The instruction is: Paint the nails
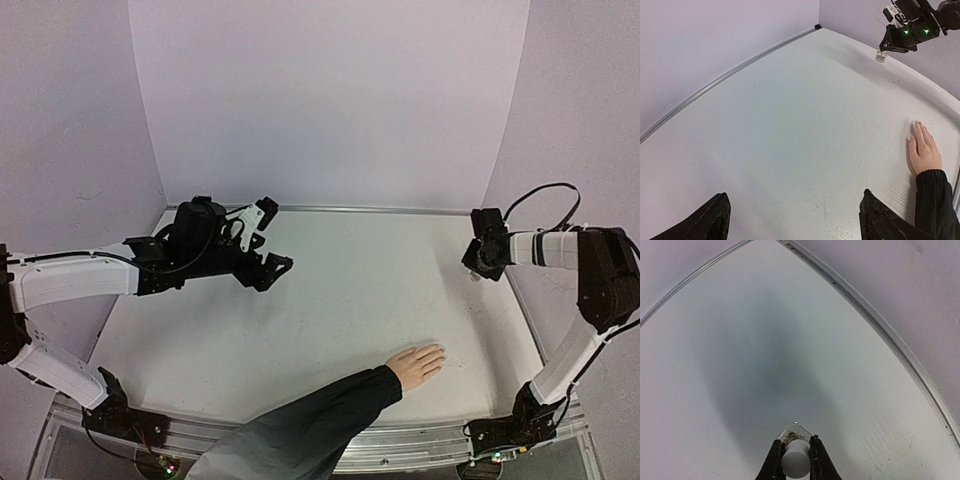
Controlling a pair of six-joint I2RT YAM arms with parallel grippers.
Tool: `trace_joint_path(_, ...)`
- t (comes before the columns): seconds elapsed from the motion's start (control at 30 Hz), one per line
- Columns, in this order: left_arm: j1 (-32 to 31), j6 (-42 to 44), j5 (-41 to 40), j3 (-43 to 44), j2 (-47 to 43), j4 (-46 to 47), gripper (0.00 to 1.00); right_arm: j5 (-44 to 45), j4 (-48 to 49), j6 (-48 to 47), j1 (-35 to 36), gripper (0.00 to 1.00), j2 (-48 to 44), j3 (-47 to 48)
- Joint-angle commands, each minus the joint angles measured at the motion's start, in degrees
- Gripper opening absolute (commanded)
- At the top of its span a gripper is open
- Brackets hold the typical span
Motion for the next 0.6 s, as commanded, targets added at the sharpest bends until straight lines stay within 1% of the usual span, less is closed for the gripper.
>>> trace_joint_path(0.0,0.00,-0.28,-0.55,0.13,-2.52,0.11,0.91,1.85,2.71,2.19,-3.64,0.00,1.09,-1.98)
trace_joint_path(0.2,0.00,-0.10,-0.38,0.52,-2.37,-0.02,0.91,0.22,4.54,2.84,-7.03,0.00,2.54,-3.71)
trace_joint_path(0.57,0.00,0.02,-0.43,0.12,-2.79,-0.07,0.91,-0.28,5.79,3.99,-8.54,0.00,3.91,-5.25)
